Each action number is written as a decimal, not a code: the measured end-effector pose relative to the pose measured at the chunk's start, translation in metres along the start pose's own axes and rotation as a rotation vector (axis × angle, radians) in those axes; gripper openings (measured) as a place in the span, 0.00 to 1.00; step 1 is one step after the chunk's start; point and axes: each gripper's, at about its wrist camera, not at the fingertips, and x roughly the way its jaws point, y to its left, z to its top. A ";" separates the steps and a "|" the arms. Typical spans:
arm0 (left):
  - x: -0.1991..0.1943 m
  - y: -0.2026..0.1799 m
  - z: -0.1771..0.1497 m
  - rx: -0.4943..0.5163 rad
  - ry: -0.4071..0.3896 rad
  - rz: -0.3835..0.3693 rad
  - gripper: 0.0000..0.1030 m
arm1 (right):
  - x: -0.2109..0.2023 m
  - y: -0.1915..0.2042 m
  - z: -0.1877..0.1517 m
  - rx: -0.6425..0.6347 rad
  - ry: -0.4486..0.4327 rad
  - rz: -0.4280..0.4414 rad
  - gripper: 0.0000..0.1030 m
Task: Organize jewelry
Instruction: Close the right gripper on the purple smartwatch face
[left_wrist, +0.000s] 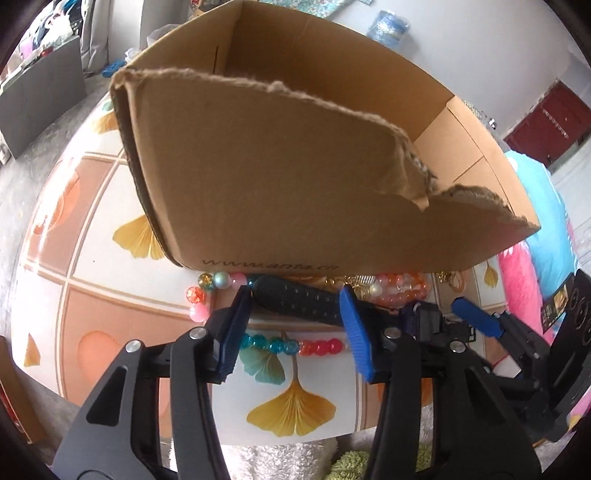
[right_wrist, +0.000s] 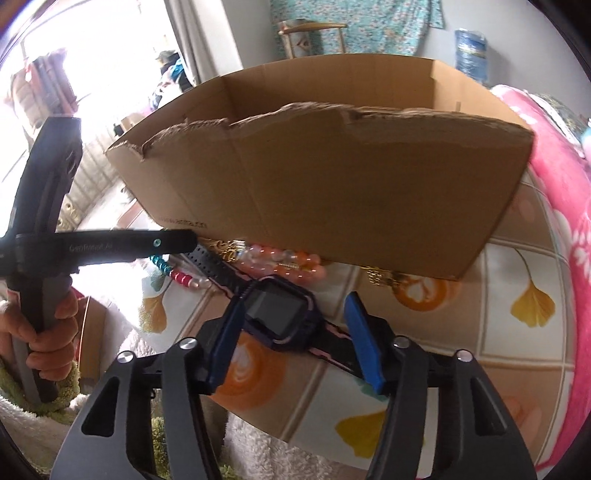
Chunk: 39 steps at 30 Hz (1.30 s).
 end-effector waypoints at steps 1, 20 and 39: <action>0.000 0.001 0.000 -0.004 -0.002 -0.002 0.45 | 0.002 0.002 0.000 -0.004 0.006 -0.001 0.48; -0.019 0.006 -0.009 -0.039 -0.085 -0.285 0.43 | 0.009 0.003 -0.001 0.003 0.018 0.036 0.42; -0.026 -0.043 -0.017 0.207 -0.140 0.086 0.05 | -0.003 -0.002 -0.004 0.012 0.026 0.013 0.44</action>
